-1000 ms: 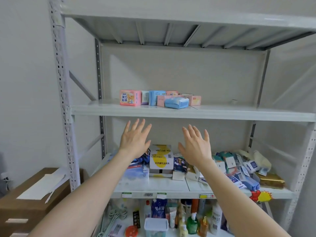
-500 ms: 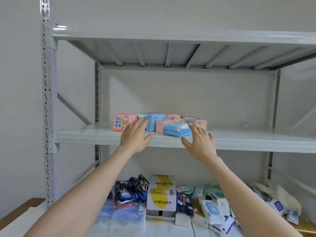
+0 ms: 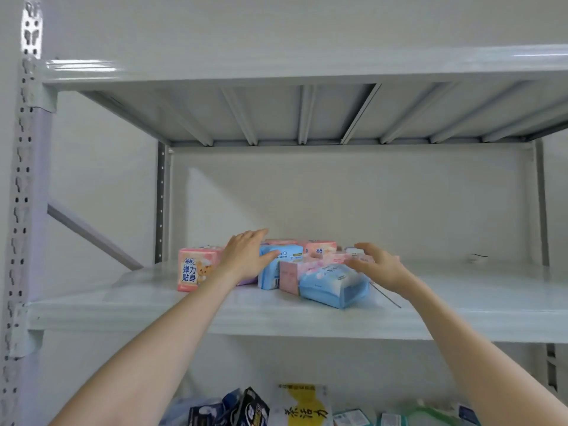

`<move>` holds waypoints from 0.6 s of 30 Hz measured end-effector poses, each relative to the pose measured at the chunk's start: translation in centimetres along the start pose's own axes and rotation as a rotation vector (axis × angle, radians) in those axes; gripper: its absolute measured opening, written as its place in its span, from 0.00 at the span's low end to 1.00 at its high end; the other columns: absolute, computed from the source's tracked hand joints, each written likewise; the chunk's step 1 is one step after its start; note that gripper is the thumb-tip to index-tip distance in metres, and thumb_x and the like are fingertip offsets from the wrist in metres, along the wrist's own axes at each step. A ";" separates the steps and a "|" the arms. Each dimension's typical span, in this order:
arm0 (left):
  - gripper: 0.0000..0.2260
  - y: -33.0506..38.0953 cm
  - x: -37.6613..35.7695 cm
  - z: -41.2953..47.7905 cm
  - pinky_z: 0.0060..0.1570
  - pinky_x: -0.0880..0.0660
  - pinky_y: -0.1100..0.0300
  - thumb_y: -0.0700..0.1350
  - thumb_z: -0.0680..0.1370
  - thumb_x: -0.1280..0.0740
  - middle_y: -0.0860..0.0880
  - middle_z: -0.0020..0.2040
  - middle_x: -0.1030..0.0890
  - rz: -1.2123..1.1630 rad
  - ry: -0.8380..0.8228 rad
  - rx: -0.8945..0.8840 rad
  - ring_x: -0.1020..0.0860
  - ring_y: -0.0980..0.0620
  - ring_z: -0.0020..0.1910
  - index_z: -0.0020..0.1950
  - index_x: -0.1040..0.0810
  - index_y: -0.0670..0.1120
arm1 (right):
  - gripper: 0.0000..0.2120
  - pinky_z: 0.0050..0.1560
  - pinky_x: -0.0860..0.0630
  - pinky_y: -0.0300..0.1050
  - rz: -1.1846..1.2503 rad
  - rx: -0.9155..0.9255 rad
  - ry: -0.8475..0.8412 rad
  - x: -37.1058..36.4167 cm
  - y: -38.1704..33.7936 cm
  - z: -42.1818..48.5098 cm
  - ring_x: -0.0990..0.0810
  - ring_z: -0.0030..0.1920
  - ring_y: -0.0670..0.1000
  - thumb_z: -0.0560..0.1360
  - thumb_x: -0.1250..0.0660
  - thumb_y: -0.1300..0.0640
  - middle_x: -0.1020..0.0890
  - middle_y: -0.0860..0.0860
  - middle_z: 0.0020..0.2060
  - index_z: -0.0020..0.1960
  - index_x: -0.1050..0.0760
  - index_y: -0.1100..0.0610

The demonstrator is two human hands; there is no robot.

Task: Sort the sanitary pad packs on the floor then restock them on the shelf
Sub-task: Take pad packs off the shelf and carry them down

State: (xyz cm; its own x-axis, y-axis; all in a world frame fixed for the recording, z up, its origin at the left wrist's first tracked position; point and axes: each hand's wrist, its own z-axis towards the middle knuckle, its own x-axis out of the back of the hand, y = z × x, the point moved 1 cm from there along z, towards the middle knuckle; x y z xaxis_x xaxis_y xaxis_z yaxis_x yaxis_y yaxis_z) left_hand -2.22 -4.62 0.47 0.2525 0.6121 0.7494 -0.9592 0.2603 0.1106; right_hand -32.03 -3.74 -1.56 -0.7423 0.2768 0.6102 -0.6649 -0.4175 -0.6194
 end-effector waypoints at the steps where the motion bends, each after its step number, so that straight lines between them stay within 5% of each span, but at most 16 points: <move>1: 0.30 -0.2 -0.5 0.8 0.71 0.40 0.50 0.62 0.79 0.40 0.46 0.73 0.31 0.018 -0.024 0.005 0.34 0.45 0.72 0.76 0.39 0.48 | 0.30 0.61 0.30 0.48 0.050 -0.014 -0.027 -0.1 0.7 0.8 0.27 0.61 0.51 0.75 0.32 0.44 0.25 0.53 0.64 0.73 0.34 0.52; 5: 0.28 -0.9 -2.6 3.0 0.71 0.42 0.47 0.64 0.79 0.44 0.46 0.71 0.28 0.110 -0.121 0.050 0.32 0.45 0.70 0.75 0.37 0.51 | 0.31 0.70 0.35 0.48 0.179 -0.088 -0.194 -0.9 3.1 3.4 0.30 0.67 0.50 0.72 0.29 0.42 0.26 0.48 0.66 0.71 0.32 0.50; 12: 0.28 -1.9 -4.6 4.5 0.74 0.50 0.44 0.64 0.79 0.44 0.48 0.71 0.28 0.108 -0.149 0.088 0.32 0.46 0.71 0.75 0.34 0.52 | 0.23 0.62 0.25 0.46 0.326 -0.105 -0.417 -2.0 4.5 4.8 0.18 0.54 0.45 0.67 0.25 0.42 0.15 0.45 0.53 0.58 0.20 0.49; 18: 0.24 -2.1 -4.8 4.7 0.74 0.48 0.46 0.59 0.78 0.37 0.49 0.66 0.23 -0.049 -0.104 0.060 0.28 0.46 0.66 0.70 0.28 0.50 | 0.23 0.60 0.25 0.47 0.457 -0.070 -0.442 -1.9 5.1 4.1 0.17 0.55 0.50 0.66 0.24 0.46 0.15 0.50 0.53 0.58 0.19 0.53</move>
State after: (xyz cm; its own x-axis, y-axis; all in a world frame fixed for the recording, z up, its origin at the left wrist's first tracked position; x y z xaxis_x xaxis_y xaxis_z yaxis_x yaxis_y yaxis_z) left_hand -2.07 -11.65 -0.29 0.2881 0.5182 0.8052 -0.9526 0.2408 0.1859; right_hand -33.67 -9.94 -3.86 -0.8579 -0.3049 0.4137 -0.3044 -0.3470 -0.8871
